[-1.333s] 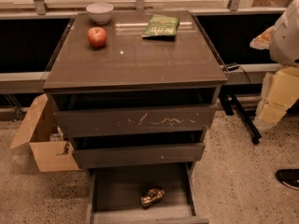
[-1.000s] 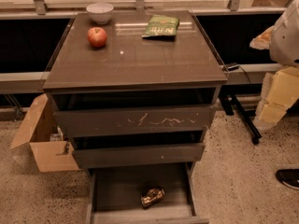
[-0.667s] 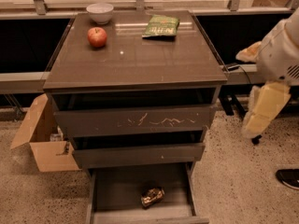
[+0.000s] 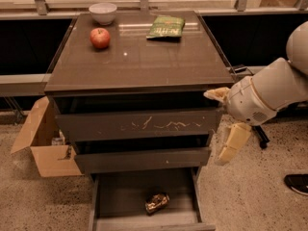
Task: Pick orange can from bottom drawer and place on counter
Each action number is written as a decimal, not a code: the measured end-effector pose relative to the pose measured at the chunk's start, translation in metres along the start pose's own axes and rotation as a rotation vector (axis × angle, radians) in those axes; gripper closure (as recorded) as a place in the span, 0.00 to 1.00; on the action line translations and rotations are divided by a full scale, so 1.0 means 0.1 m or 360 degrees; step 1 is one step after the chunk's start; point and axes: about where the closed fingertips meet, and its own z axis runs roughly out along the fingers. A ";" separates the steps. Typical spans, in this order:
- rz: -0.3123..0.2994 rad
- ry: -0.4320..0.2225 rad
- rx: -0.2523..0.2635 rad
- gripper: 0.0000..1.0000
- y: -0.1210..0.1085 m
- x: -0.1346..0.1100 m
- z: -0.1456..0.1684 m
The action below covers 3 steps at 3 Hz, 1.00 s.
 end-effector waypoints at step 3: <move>-0.0074 -0.0105 -0.0114 0.00 0.13 0.37 1.26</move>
Offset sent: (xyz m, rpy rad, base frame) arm 0.0153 0.0344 -0.1237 0.0096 0.0428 0.0908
